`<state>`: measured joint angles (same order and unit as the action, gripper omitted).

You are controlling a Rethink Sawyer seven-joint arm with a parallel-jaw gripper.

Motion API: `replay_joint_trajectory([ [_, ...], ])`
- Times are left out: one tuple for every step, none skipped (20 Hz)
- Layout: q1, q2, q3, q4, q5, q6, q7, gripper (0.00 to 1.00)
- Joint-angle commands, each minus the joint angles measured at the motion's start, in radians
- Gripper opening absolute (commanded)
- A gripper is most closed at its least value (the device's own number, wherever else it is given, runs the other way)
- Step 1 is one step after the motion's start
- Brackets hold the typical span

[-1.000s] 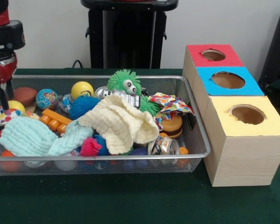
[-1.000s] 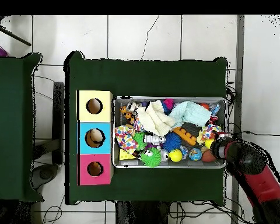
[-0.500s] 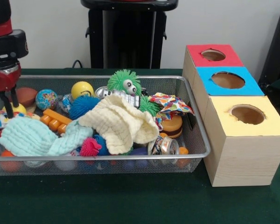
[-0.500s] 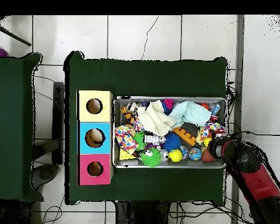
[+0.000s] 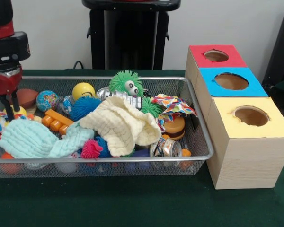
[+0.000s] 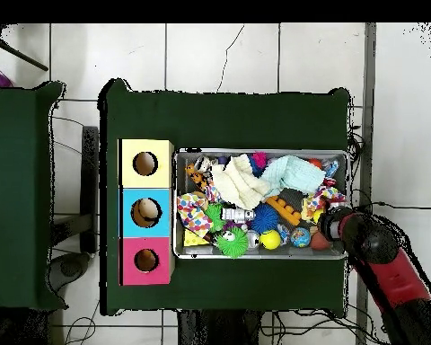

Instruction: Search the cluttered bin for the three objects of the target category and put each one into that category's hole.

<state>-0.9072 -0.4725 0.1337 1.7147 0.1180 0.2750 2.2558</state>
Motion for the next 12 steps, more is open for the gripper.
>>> replay_joint_trajectory([
  [0.039, 0.009, 0.063, 0.079, -0.025, -0.041, 0.083, 1.0],
  [0.046, -0.011, 0.059, 0.096, -0.019, -0.031, 0.093, 1.0],
  [0.056, -0.032, 0.052, 0.112, -0.012, -0.02, 0.104, 1.0],
  [0.066, -0.053, 0.044, 0.127, -0.005, -0.009, 0.115, 1.0],
  [0.078, -0.076, 0.033, 0.141, 0.001, 0.006, 0.125, 1.0],
  [0.088, -0.096, 0.024, 0.151, 0.007, 0.021, 0.132, 1.0],
  [0.098, -0.113, 0.013, 0.156, 0.012, 0.039, 0.136, 1.0],
  [0.101, -0.123, 0.009, 0.159, 0.016, 0.05, 0.134, 1.0],
  [0.102, -0.129, 0.007, 0.16, 0.017, 0.056, 0.13, 1.0],
  [0.104, -0.135, 0.005, 0.161, 0.018, 0.062, 0.125, 1.0],
  [0.105, -0.135, 0.003, 0.157, 0.018, 0.064, 0.121, 1.0],
  [0.107, -0.135, 0.0, 0.154, 0.019, 0.066, 0.118, 1.0],
])
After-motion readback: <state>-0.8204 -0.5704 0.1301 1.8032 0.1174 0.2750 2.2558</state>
